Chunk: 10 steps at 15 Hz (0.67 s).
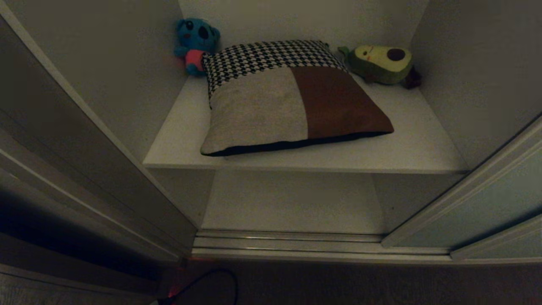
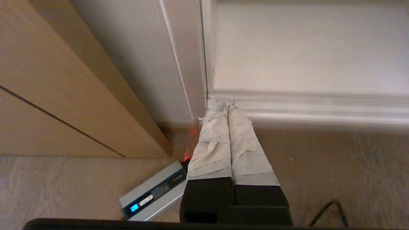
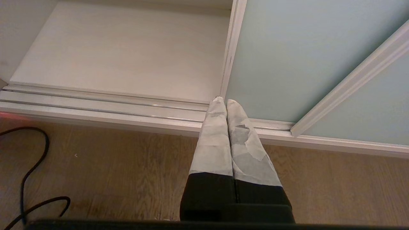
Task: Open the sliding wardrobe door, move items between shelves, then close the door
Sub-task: Place the pillow on the lower shelf
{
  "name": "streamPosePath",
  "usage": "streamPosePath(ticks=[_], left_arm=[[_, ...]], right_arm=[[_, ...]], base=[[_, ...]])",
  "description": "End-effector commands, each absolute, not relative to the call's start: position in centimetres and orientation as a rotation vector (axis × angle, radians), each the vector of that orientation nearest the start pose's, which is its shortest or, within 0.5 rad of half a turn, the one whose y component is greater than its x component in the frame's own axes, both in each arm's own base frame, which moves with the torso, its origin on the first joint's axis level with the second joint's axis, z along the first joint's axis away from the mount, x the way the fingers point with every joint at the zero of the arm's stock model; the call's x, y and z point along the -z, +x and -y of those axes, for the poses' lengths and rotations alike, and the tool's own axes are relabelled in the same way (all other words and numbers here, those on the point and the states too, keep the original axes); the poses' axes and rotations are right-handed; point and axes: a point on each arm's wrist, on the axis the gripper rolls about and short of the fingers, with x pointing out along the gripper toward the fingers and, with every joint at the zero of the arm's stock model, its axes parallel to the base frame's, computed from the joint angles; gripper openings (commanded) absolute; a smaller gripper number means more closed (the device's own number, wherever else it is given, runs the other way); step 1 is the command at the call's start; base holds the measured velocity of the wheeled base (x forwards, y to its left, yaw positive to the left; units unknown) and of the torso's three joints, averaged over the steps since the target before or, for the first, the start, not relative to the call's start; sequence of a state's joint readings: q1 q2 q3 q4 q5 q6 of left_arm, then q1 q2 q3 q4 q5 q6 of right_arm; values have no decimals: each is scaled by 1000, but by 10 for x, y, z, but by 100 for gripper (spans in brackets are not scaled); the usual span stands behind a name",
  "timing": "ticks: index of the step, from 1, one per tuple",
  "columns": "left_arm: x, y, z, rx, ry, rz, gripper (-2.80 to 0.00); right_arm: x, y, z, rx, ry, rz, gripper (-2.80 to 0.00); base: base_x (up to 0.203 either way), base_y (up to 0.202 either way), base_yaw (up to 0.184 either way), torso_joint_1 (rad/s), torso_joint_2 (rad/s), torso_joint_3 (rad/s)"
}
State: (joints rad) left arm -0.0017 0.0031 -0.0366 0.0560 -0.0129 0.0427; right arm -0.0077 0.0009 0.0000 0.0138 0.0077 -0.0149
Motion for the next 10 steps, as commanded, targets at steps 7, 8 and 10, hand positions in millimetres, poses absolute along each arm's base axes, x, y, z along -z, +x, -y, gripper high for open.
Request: streamPosePath(ticks=[7, 8, 10], left_arm=[[-193, 3, 3, 118, 38, -41, -280], [-214, 14, 3, 142, 36, -44, -280], [-250, 40, 5, 206, 32, -52, -280]], right_arm=[[-73, -22, 0, 0, -15, -20, -280], [-73, -22, 0, -2, -15, -18, -280], [-73, -22, 0, -1, -15, -19, -280]], base=[[0, 0, 0, 0, 0, 0], [0, 0, 0, 0, 0, 0], [0, 0, 0, 0, 0, 0]])
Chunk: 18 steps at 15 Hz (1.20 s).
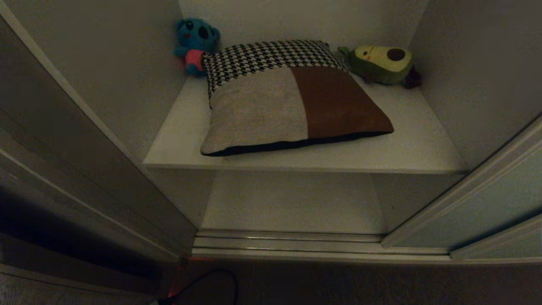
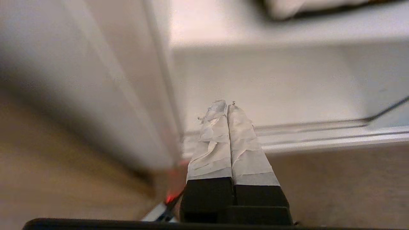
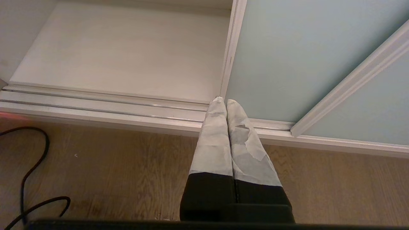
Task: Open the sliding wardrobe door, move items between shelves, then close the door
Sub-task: Place the pillow on the lower shelf
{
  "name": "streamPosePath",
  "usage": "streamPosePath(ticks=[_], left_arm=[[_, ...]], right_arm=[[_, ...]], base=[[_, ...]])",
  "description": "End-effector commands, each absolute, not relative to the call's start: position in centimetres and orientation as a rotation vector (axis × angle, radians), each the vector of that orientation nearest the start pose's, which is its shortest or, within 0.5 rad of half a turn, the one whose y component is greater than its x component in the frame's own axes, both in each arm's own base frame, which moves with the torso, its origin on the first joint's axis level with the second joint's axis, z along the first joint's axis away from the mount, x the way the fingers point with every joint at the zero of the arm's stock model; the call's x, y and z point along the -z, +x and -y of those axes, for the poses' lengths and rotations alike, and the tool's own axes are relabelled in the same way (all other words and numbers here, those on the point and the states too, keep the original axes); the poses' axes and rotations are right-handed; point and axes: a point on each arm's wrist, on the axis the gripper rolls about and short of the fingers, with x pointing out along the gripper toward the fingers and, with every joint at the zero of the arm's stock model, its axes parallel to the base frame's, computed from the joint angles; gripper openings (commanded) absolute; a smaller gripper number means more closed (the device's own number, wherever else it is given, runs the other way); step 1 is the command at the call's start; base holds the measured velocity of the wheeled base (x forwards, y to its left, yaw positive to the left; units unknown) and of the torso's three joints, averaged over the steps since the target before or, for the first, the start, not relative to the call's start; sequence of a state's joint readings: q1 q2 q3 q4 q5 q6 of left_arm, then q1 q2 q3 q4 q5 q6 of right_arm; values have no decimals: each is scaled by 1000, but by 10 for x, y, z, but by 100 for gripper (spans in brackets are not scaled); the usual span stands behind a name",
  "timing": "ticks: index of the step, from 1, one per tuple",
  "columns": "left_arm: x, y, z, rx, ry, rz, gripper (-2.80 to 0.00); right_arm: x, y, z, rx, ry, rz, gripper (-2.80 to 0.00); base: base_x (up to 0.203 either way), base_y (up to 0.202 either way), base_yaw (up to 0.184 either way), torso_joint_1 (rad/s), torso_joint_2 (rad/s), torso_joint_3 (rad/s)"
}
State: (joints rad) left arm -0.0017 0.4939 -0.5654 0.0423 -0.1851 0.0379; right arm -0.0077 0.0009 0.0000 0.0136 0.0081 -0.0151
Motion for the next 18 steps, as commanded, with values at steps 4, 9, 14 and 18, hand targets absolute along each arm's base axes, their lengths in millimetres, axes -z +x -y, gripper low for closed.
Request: streamPosePath(ticks=[4, 9, 14, 18], left_arm=[[-290, 87, 9, 375, 28, -78, -280], [-320, 147, 36, 508, -30, -128, -280], [-302, 199, 69, 380, -151, -254, -280], [-288, 226, 77, 259, -261, -289, -280]], right_arm=[[-73, -22, 0, 0, -15, -19, -280], [-73, -22, 0, 0, -15, -18, -280], [-73, -22, 0, -2, -15, -19, -280], [-73, -22, 0, 0, -15, -19, -280]], base=[[0, 0, 0, 0, 0, 0], [0, 0, 0, 0, 0, 0], [0, 0, 0, 0, 0, 0], [0, 0, 0, 0, 0, 0]])
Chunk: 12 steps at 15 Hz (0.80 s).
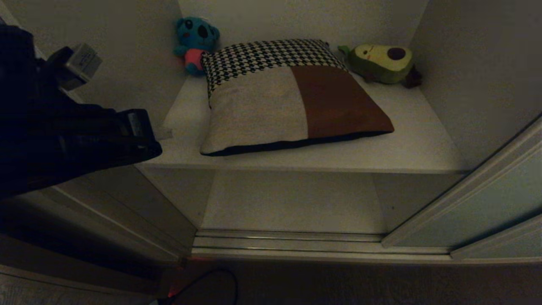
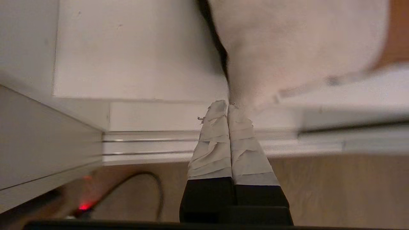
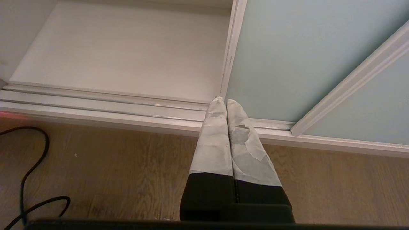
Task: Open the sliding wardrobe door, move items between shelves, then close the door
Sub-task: Place the pillow on the lower shelf
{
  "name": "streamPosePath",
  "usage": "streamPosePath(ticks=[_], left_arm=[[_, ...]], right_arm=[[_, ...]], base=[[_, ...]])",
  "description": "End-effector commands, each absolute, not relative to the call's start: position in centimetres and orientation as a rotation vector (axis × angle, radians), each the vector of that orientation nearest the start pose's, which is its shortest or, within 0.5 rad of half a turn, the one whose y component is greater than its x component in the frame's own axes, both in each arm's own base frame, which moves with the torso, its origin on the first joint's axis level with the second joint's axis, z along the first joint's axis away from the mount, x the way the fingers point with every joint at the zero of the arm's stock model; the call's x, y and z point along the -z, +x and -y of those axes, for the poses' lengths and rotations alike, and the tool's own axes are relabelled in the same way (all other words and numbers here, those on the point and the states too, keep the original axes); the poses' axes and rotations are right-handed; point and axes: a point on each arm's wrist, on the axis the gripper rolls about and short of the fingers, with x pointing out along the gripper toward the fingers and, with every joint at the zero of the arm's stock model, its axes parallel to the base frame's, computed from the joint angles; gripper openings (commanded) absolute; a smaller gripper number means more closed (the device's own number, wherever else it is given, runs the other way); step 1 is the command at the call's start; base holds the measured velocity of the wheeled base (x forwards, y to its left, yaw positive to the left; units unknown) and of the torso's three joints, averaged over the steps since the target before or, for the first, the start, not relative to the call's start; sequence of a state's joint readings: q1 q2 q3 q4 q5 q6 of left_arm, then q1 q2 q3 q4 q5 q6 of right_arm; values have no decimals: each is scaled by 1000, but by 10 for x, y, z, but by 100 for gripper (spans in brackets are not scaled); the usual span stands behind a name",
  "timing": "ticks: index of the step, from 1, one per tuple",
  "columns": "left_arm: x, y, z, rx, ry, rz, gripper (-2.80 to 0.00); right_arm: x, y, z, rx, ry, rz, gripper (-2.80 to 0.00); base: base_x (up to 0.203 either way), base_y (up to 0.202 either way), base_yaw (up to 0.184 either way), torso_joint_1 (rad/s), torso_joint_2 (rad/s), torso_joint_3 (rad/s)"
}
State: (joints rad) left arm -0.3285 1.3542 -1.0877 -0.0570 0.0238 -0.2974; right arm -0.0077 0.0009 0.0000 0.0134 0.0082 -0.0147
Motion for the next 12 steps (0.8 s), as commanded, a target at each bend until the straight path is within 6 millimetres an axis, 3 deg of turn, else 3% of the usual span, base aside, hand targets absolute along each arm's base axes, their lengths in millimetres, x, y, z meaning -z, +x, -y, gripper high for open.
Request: streamPosePath(ticks=[1, 7, 8, 12], left_arm=[[-285, 232, 78, 247, -261, -297, -280], [-278, 254, 100, 252, -364, -322, -280], [-281, 254, 104, 246, -378, -314, 0], [-286, 258, 105, 226, -400, -277, 0]], right_arm=[[-73, -22, 0, 0, -15, -18, -280], [-73, -22, 0, -1, -15, -18, -280], [-73, -22, 0, -1, -15, -20, -280], [-73, -22, 0, 0, -15, -18, -280]], base=[[0, 0, 0, 0, 0, 0], [0, 0, 0, 0, 0, 0], [0, 0, 0, 0, 0, 0], [0, 0, 0, 0, 0, 0]])
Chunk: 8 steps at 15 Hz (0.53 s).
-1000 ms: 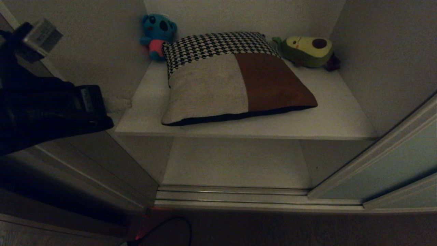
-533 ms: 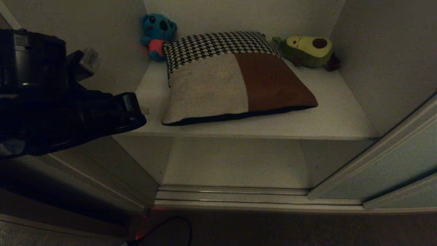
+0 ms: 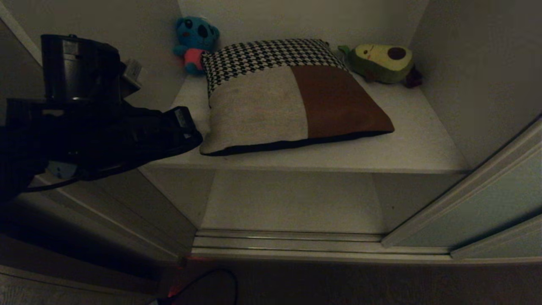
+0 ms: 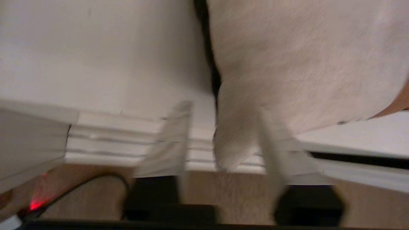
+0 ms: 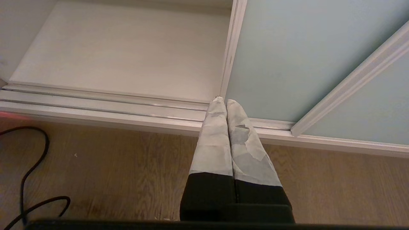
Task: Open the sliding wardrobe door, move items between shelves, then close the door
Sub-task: Place the pillow on the lower shelf
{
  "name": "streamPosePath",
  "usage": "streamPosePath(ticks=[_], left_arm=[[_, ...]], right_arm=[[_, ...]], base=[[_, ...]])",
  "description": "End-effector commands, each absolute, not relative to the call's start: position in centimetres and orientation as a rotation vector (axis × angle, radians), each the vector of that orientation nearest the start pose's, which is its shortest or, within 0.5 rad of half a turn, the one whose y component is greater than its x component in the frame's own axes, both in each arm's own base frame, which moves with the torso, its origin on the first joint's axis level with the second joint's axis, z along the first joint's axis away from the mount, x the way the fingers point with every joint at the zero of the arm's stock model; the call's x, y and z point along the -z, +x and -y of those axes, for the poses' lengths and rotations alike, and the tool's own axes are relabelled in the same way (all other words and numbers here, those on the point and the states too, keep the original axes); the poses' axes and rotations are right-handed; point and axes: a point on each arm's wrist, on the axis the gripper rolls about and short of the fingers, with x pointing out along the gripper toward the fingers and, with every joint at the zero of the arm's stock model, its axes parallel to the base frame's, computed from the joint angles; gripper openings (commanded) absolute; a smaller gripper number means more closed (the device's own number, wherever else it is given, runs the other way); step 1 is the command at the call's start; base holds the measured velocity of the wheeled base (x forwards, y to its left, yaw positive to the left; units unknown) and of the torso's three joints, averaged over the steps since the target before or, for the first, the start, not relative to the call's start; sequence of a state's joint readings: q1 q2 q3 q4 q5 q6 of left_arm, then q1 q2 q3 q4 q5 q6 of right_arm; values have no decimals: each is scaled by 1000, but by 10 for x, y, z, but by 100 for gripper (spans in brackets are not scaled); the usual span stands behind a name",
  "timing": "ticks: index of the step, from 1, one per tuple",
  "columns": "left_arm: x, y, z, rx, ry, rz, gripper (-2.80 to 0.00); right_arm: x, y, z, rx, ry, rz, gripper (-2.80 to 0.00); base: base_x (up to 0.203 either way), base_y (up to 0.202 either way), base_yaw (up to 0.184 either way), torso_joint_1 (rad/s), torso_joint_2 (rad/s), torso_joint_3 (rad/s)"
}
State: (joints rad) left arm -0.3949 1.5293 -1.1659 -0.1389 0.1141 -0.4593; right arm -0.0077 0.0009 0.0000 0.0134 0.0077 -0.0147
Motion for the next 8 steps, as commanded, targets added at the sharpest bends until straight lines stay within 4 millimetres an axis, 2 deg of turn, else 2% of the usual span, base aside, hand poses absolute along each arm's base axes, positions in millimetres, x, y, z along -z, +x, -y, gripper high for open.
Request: streamPosePath(ticks=[1, 4, 8], left_arm=[[-283, 260, 106, 227, -397, -285, 0], [-271, 274, 112, 218, -401, -321, 0], [-269, 298, 123, 214, -472, -321, 0]], right_arm=[[-73, -22, 0, -1, -15, -20, -280], [-73, -22, 0, 0, -15, -20, -280], [-74, -22, 0, -2, -27, -17, -280]], base=[[0, 0, 0, 0, 0, 0], [0, 0, 0, 0, 0, 0], [0, 0, 0, 0, 0, 0]])
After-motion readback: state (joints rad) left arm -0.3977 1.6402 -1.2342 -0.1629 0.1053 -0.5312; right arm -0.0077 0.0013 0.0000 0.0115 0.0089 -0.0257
